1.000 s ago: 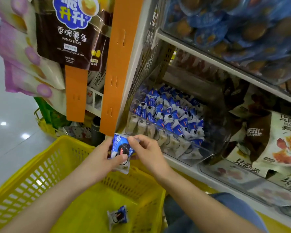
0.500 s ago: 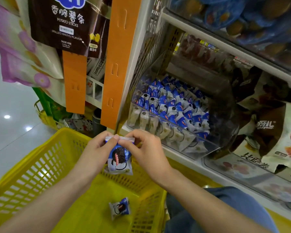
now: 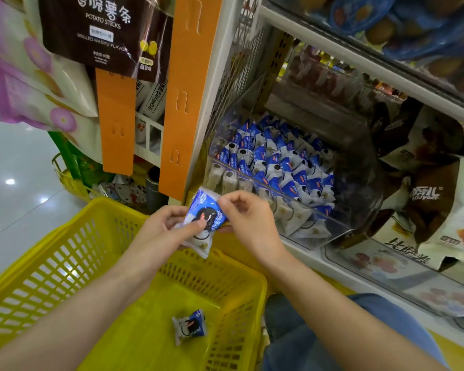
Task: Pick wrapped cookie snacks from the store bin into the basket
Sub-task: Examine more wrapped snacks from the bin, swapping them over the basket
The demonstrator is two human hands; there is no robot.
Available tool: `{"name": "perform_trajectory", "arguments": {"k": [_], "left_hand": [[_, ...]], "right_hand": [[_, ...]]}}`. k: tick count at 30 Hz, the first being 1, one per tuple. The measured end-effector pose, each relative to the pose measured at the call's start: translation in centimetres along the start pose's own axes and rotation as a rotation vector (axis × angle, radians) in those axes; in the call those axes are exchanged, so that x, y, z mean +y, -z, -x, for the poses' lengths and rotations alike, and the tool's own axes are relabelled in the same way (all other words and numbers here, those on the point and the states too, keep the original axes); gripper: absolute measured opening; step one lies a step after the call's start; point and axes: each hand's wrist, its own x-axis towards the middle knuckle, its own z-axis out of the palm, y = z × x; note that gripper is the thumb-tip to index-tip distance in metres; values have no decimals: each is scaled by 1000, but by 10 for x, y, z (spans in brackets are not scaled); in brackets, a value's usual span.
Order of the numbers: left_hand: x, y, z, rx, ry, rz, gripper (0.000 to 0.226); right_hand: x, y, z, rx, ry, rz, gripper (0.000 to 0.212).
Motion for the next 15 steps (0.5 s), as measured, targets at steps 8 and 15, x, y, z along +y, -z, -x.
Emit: {"name": "perform_trajectory", "arguments": {"k": [8, 15], "left_hand": [[12, 11, -5, -16, -22, 470, 42], [1, 9, -2, 156, -210, 56, 15]], "right_hand": [[-5, 3, 5, -202, -359, -442, 13], [0, 1, 8, -389, -182, 65, 45]]}}
